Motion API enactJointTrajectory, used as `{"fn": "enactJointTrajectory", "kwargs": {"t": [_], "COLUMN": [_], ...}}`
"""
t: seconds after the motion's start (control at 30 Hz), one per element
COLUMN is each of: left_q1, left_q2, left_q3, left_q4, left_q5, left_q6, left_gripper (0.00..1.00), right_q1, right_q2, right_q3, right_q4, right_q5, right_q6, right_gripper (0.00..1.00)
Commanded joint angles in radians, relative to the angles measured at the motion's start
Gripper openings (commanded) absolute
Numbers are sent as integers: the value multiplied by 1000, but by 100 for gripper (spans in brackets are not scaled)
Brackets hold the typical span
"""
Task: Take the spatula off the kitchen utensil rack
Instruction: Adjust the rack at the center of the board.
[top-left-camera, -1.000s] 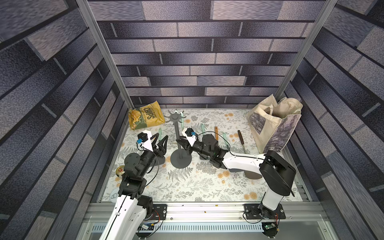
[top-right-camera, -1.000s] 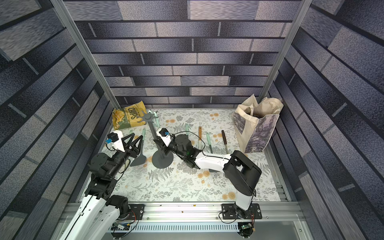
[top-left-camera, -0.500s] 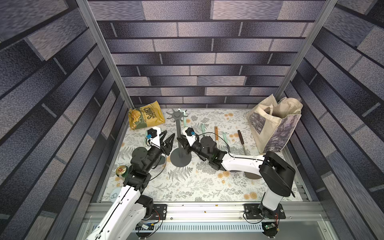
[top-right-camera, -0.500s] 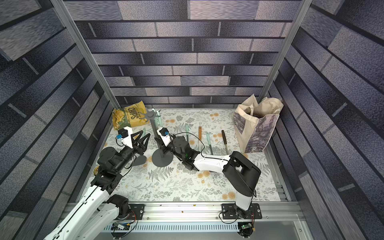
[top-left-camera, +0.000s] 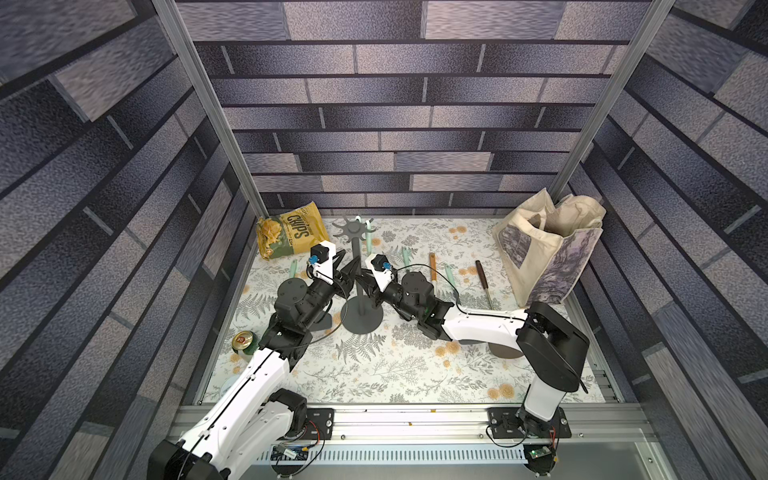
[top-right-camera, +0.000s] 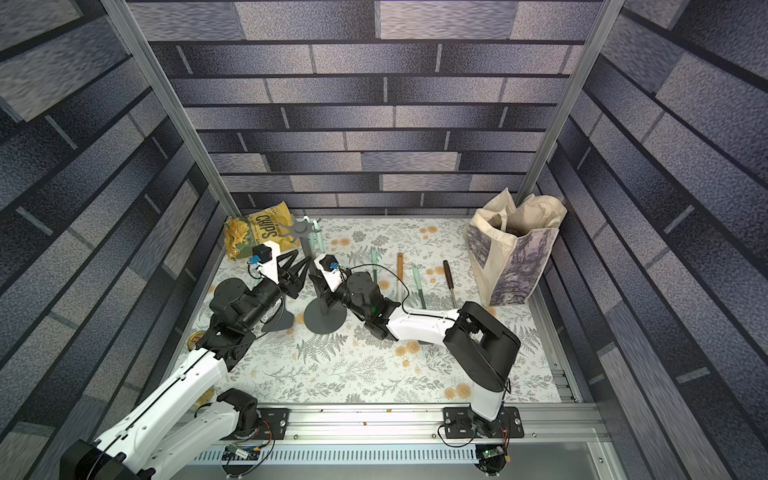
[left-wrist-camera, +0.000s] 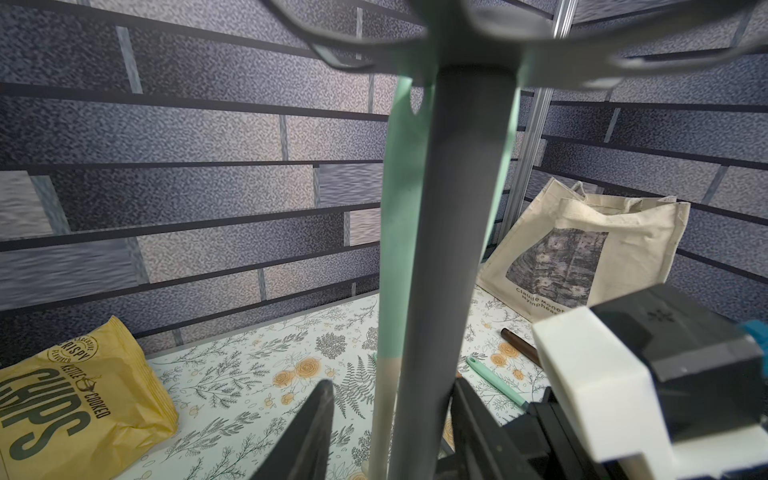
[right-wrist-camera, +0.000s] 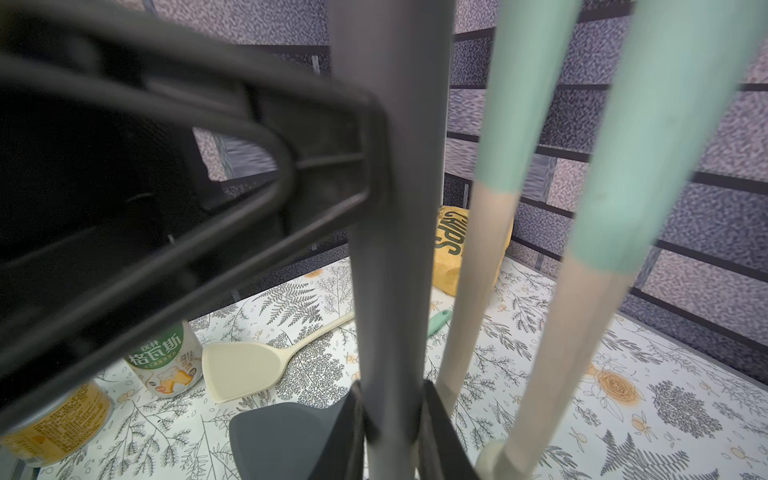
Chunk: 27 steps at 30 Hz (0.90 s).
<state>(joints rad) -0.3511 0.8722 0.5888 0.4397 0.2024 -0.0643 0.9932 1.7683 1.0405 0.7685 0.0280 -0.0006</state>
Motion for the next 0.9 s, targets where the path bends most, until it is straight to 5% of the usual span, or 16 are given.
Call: {"fn": "enactJointTrajectory", "kwargs": {"t": [0.0, 0.63, 0.87], "left_q1": [-6, -47, -53], "left_q2": [8, 47, 51], "left_q3": [34, 42, 45], "left_q4": [37, 26, 10], "left_q5": [-12, -55, -47], "left_q6": [25, 25, 20], "left_gripper": [47, 39, 20], "right_q1": [8, 8, 7], "right_q2": [13, 17, 17], "right_q3": [16, 16, 10], "right_q4": [28, 58, 67], "right_q5": [-29, -110, -123], "right_q6": [11, 15, 20], "right_gripper": [8, 8, 8]}}
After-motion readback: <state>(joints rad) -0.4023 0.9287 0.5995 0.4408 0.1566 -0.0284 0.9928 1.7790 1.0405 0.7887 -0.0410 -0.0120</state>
